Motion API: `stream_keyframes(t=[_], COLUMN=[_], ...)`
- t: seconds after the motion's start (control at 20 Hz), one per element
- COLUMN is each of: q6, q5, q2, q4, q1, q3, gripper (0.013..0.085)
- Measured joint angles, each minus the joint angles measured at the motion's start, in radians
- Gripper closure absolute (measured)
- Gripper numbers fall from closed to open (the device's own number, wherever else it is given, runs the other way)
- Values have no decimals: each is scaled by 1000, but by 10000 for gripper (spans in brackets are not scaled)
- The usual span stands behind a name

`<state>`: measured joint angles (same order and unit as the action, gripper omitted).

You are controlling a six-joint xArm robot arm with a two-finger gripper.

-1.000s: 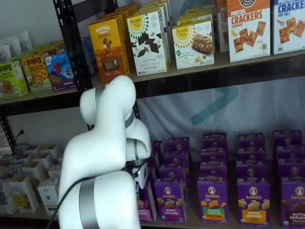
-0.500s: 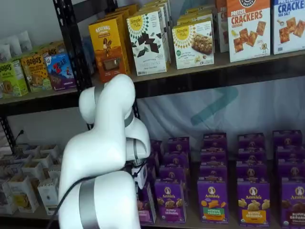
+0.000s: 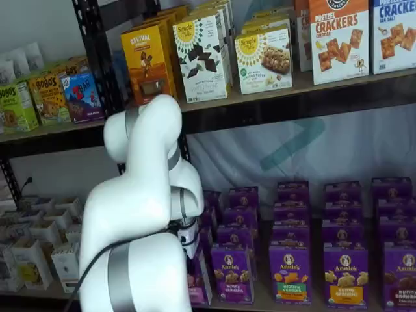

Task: Pick up the purple box with a pink patch in the middle, on the bottom shelf, the first box from the left

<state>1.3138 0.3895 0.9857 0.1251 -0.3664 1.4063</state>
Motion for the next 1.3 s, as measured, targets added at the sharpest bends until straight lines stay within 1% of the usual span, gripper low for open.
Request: stream_keyframes(t=[0.3,0.6,0.7,0.95,1.3], q6=[-19,-43,-47,-69,-61], q5=[-45,-55,-59,-67,-60], q2=[-74,-161,-198,-311,-420], q4=[-18,-36,-38,-66,-69], q1=[-5,-13,-16,-12,0], q3=[-114,-229,-275,-408,-519], gripper=[650,650,650,650,650])
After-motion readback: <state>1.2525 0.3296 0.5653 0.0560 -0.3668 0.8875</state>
